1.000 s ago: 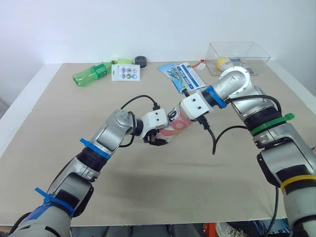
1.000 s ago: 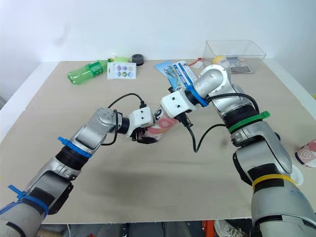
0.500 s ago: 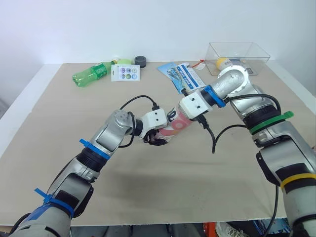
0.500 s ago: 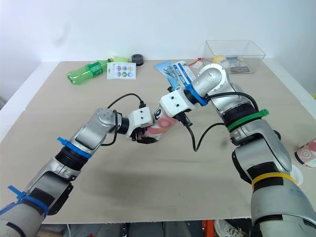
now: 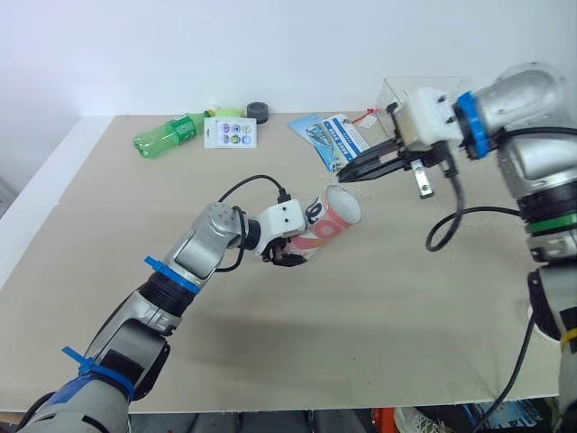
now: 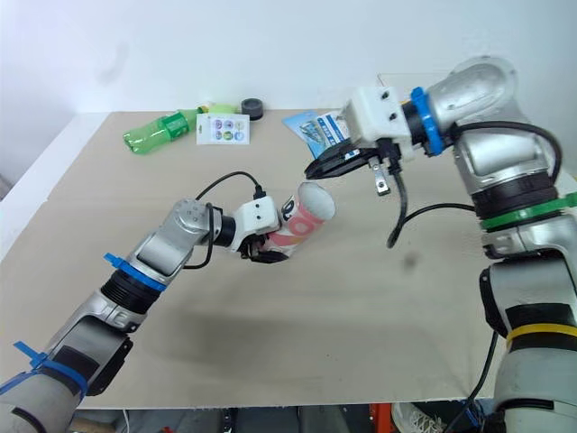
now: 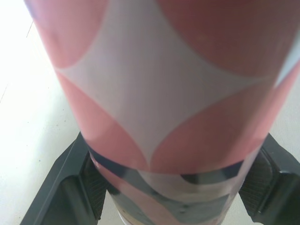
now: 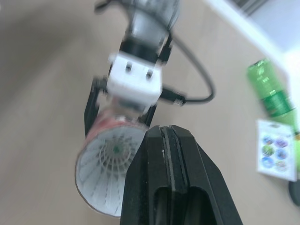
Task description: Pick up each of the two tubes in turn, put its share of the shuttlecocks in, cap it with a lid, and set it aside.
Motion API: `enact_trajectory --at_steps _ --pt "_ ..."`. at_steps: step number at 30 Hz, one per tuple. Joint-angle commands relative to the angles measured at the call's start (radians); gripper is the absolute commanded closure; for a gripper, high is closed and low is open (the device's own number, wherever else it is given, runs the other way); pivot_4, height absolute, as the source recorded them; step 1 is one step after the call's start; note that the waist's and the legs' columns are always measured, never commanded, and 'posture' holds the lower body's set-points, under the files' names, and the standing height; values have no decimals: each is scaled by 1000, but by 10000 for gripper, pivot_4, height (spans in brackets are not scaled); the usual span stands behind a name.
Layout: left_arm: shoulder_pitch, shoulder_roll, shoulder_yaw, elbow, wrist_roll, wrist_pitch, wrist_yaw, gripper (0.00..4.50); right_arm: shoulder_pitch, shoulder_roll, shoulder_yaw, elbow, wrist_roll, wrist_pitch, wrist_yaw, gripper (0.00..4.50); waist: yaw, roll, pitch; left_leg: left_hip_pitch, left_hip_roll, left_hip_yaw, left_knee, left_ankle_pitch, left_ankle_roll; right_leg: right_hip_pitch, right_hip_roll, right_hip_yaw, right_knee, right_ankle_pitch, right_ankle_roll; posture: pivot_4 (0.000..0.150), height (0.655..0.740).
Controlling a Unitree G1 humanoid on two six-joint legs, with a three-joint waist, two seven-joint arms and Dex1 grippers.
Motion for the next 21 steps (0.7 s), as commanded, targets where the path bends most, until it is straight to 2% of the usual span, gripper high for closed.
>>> enact_trajectory --at_steps 1,8,14,21 --pt "14 17 -13 0 5 -1 -12 14398 40 -35 -80 -65 20 77 37 44523 0 0 0 0 0 0 0 0 0 0 0 0 0 0 0 1500 7400" --pt "13 6 -6 2 -5 -10 -9 14398 102 -7 -136 -107 -15 122 24 44523 -2 0 0 0 0 1 0 0 0 -1 0 0 0 0 0 1500 7400" --pt "118 -44 81 15 -86 -175 22 14398 200 43 -286 -126 66 256 -99 44523 7 -1 0 -1 0 0 0 0 0 0 -1 0 0 0 0 1500 7400" --pt "283 -169 204 -8 -193 -354 146 14398 517 34 -499 -284 100 346 -333 44523 29 -1 0 -3 -1 0 0 0 0 -2 -2 0 -1 3 -6 1500 7400"
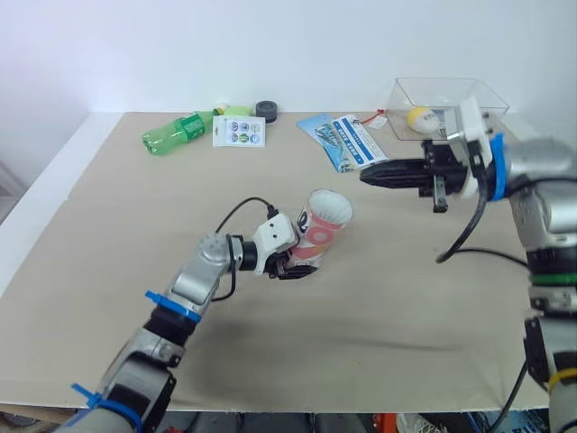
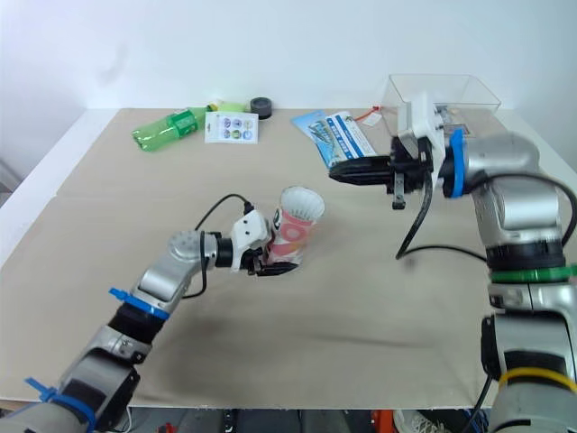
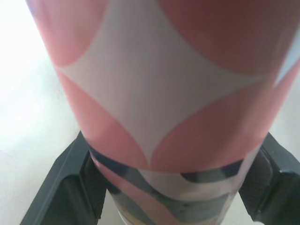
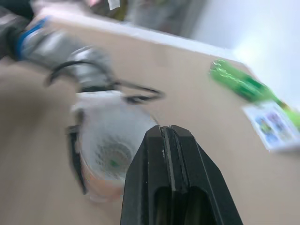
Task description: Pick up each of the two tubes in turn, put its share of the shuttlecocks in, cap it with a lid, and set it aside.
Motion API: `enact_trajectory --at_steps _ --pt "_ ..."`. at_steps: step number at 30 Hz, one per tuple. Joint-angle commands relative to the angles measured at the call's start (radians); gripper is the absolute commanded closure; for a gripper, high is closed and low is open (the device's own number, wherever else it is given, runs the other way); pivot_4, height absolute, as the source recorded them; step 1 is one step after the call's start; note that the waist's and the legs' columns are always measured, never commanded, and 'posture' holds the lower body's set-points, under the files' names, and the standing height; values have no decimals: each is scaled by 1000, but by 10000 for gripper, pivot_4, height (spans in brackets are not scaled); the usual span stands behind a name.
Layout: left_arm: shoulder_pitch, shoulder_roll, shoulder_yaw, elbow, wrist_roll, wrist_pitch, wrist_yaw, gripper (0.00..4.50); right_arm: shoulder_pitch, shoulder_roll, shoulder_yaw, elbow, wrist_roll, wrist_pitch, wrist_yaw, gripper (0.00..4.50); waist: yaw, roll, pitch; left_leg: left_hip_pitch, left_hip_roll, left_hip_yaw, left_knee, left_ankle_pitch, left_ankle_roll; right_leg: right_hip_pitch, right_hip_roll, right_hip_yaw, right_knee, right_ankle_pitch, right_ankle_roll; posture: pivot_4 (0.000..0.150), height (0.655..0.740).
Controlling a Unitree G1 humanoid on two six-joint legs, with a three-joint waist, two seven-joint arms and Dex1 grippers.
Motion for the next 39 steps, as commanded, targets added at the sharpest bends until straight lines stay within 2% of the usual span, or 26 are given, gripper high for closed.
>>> enact_trajectory --at_steps 1,4,6,11,14,15,16,18,19,22,29,34,39 --pt "40 -45 46 -36 -47 -103 55 14398 96 -7 -130 -121 32 20 -113 44523 0 0 0 0 0 0 0 0 0 0 0 0 0 0 0 1500 7400" --pt "86 -82 45 -6 -33 -201 101 14398 233 14 -214 -221 58 53 -209 44523 0 0 0 1 0 0 0 0 0 0 0 0 0 0 1 1500 7400" --pt "103 -85 23 17 -5 -259 109 14398 305 26 -257 -275 74 76 -260 44523 -2 0 0 1 0 0 0 0 0 1 1 0 0 -2 6 1500 7400" --pt "115 -84 -39 66 43 -378 101 14398 525 26 -414 -358 123 165 -360 44523 0 -1 -1 3 0 0 2 1 1 3 2 1 0 -1 7 1500 7400" --pt "111 -89 -58 76 46 -404 91 14398 617 6 -507 -350 155 223 -385 36488 -1 0 -1 2 0 1 4 1 1 3 1 2 -1 -1 6 1500 7400" --pt "107 -91 -65 81 48 -412 86 14398 661 -11 -532 -333 142 228 -376 32866 -1 0 -1 2 0 2 5 1 1 3 1 3 -1 -1 5 1500 7400" --pt "103 -92 -73 86 51 -420 82 14398 713 -37 -555 -315 134 243 -353 26598 -1 -1 -1 2 -1 2 5 1 1 4 1 3 -1 -1 5 1500 7400" --pt "102 -94 -91 81 54 -426 71 14398 792 -87 -587 -279 108 246 -312 21085 -1 0 -1 2 0 2 6 1 1 4 1 3 -2 -1 5 1500 7400" --pt "104 -96 -101 73 54 -426 65 14398 825 -121 -600 -251 90 248 -297 13778 -1 -1 -1 2 0 2 6 1 1 4 1 3 -2 -1 5 1500 7400" --pt "110 -101 -127 55 50 -420 45 14398 924 -241 -616 -175 21 229 -209 300 -4 2 -2 2 -1 3 5 1 1 4 0 4 -4 -1 5 1500 7400" --pt "137 -105 -168 8 59 -398 51 14398 1007 -432 -583 -9 -108 197 -83 300 -9 0 -1 3 0 4 6 1 1 4 0 5 -4 -1 5 1500 7400" --pt "137 -110 -159 -10 50 -376 68 14398 1008 -487 -512 28 -161 220 -39 300 -9 0 -1 3 0 4 6 1 0 3 1 5 -4 -1 5 1500 7400" --pt "141 -110 -161 -19 38 -367 59 14398 945 -510 -409 73 -211 209 -31 300 -9 0 -1 2 -1 4 5 0 0 3 0 5 -5 -1 6 1500 7400"
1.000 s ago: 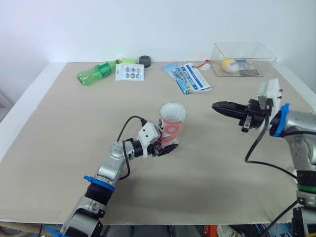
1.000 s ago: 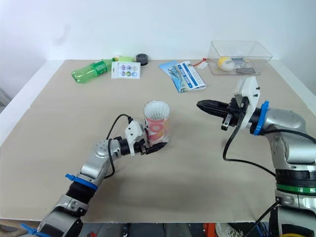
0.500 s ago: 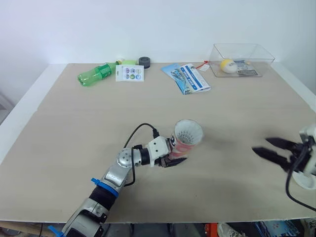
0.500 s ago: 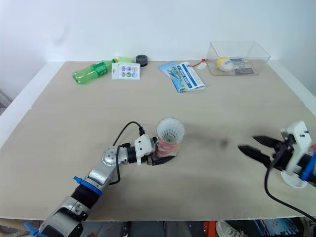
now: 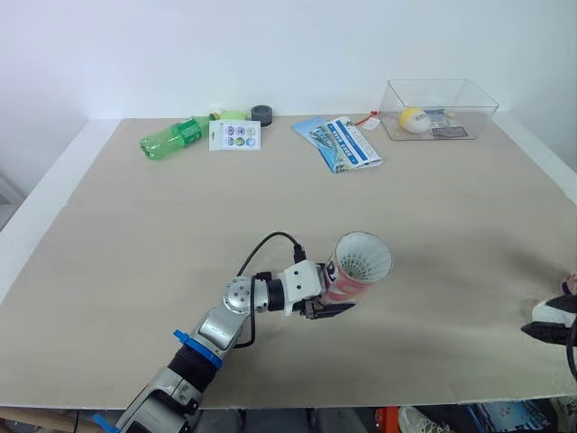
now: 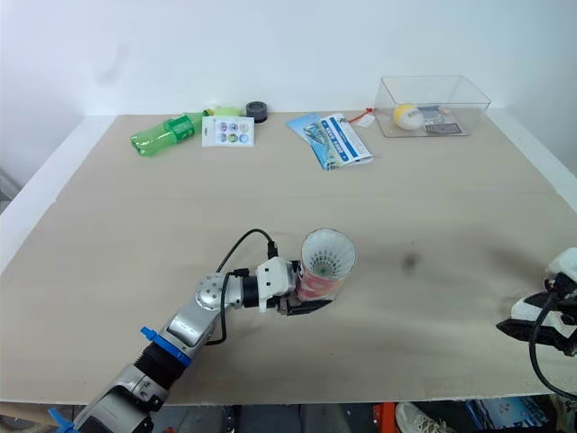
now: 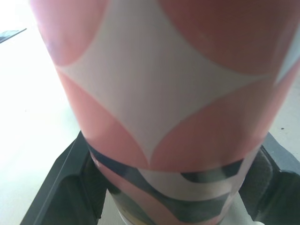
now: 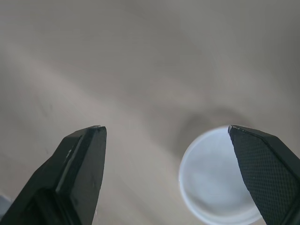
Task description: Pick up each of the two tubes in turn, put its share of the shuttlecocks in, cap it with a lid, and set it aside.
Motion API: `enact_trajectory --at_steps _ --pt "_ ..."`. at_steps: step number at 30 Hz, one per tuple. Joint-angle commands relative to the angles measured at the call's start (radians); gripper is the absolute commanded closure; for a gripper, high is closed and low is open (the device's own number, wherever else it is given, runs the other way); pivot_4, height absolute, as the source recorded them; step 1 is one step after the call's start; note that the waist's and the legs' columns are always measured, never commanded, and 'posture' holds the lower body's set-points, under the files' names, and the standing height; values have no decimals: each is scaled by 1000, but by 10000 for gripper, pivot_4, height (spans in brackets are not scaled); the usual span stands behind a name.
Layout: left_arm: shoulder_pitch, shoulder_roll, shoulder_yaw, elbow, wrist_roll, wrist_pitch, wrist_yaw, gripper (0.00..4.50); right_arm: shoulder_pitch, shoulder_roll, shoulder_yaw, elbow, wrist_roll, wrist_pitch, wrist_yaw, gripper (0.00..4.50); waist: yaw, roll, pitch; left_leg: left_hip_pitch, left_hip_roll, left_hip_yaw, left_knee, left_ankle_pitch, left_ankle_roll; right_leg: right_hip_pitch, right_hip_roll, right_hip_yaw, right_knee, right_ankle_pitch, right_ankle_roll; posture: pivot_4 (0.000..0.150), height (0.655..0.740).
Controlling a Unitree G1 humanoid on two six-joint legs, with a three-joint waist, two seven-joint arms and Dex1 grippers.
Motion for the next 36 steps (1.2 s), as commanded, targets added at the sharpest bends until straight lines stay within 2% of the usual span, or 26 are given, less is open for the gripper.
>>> enact_trajectory --at_steps 1,6,10,13,14,15,16,18,19,20,22,31,36 --pt "4 -9 6 -48 -29 0 -7 14398 -60 -48 64 28 -38 3 9 300 -1 0 0 0 0 0 0 0 0 0 0 0 0 0 0 1500 7400" --pt "11 -18 42 -29 -86 18 -19 14398 -116 -65 136 68 -79 -1 8 300 0 0 0 0 0 0 0 0 0 0 0 0 0 0 0 1500 7400" --pt "4 10 41 -6 -75 6 -36 14398 -132 -76 161 78 -99 -1 21 300 0 1 0 0 0 0 0 0 0 0 0 0 0 0 0 1500 7400" --pt "-2 29 42 3 -59 -8 -41 14398 -134 -81 173 73 -106 11 27 8211 0 1 0 0 0 0 0 0 0 0 0 0 0 0 0 1500 7400" --pt "-3 34 40 4 -55 -12 -42 14398 -135 -81 175 69 -108 16 28 12604 0 1 0 0 0 0 0 0 0 0 0 0 0 0 0 1500 7400" --pt "-4 37 39 5 -52 -15 -42 14398 -134 -79 181 68 -114 12 25 19239 0 1 0 0 0 0 0 0 0 0 0 0 0 0 0 1500 7400" --pt "-4 39 39 5 -51 -17 -42 14398 -133 -77 185 66 -120 8 23 20911 0 1 0 0 0 0 0 0 0 0 0 0 0 0 0 1500 7400" --pt "-4 39 39 6 -51 -19 -41 14398 -130 -73 194 68 -131 1 16 29631 0 1 0 0 0 0 0 0 0 0 0 0 0 0 0 1500 7400" --pt "-4 38 38 6 -50 -19 -40 14398 -128 -71 198 69 -136 -3 14 32406 0 1 0 0 0 0 0 0 0 0 0 0 0 0 0 1500 7400" --pt "-4 38 38 5 -50 -19 -40 14398 -126 -71 202 70 -142 -11 12 37905 0 1 0 0 0 0 0 0 0 0 0 0 0 0 0 1500 7400" --pt "-6 36 37 7 -48 -19 -38 14398 -127 -68 208 74 -155 -31 5 44487 0 1 -1 0 0 0 0 0 0 0 0 0 0 0 0 1500 7400" --pt "-34 35 52 66 -34 -53 -23 14398 -190 -50 235 79 -182 -148 -11 44487 -1 0 0 1 0 0 2 0 0 1 0 0 0 1 1 1500 7400" --pt "-77 27 88 143 -45 -84 0 14398 -272 -58 252 3 -171 -208 3 44487 -4 1 -1 1 0 1 2 0 0 1 0 0 0 2 1 1500 7400"
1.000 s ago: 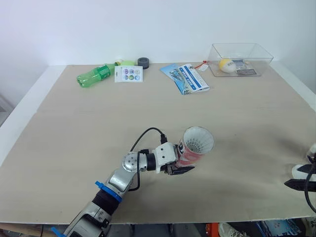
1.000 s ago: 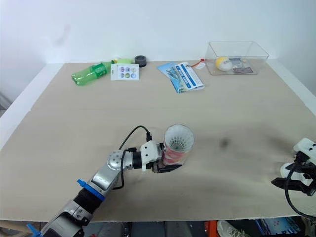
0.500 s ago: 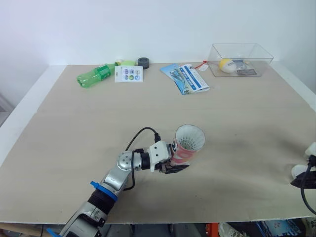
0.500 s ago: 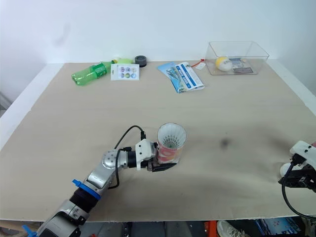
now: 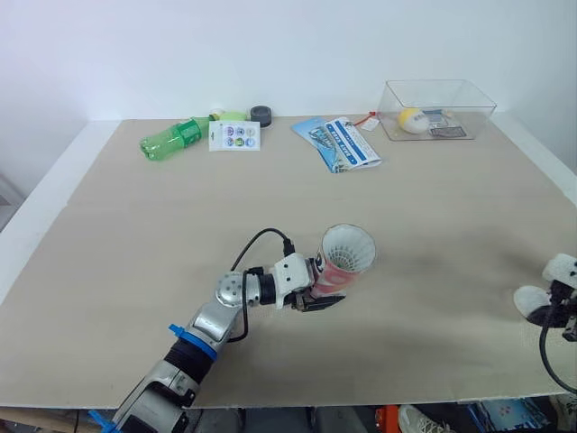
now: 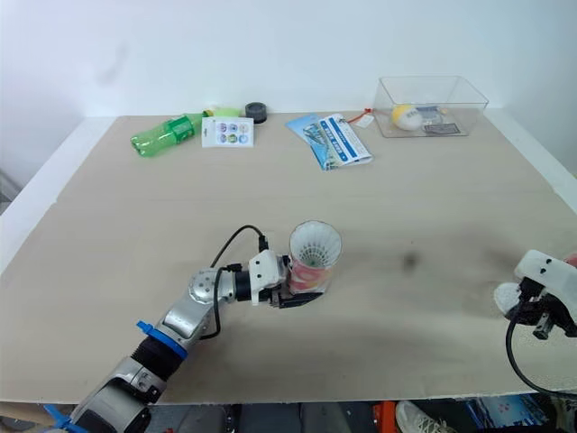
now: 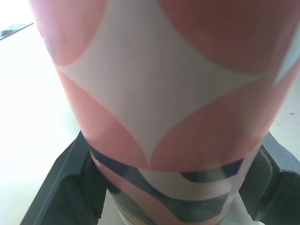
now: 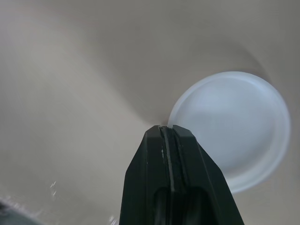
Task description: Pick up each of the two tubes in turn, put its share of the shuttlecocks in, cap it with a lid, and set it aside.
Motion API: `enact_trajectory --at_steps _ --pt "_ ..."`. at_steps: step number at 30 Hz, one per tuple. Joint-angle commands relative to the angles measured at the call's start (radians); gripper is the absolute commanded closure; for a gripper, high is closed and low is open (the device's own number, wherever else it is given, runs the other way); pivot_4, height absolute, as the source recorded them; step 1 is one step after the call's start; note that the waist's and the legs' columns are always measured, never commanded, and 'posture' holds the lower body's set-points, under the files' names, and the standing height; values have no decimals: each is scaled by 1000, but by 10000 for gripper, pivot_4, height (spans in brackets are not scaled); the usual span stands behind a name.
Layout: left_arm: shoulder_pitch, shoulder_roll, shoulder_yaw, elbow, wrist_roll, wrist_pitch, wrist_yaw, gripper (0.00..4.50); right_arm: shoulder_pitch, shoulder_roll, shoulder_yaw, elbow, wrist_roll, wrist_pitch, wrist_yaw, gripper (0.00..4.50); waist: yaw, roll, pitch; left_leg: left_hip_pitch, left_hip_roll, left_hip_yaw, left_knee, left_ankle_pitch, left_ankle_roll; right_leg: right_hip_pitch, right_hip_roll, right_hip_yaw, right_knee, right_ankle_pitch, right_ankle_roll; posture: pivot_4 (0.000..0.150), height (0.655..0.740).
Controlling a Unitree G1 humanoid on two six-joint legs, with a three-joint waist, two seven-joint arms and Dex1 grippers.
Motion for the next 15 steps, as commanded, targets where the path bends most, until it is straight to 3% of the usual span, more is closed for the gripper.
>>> enact_trajectory --at_steps 1,9,15 --pt "-38 -2 51 51 -8 -23 24 14398 -64 -26 -7 -93 14 -33 28 44487 -2 1 0 0 0 0 0 0 0 0 0 0 0 0 0 1500 7400" --pt "-138 -15 117 214 -15 -51 52 14398 -269 -68 41 -322 65 -30 126 44487 -2 5 -2 -1 0 -1 -1 0 0 -1 0 0 0 0 0 1500 7400" --pt "-187 -48 128 270 -36 -9 0 14398 -749 47 258 -327 29 -149 260 44487 -7 3 0 -1 0 0 -2 0 -1 -2 0 0 0 -1 0 1500 7400"
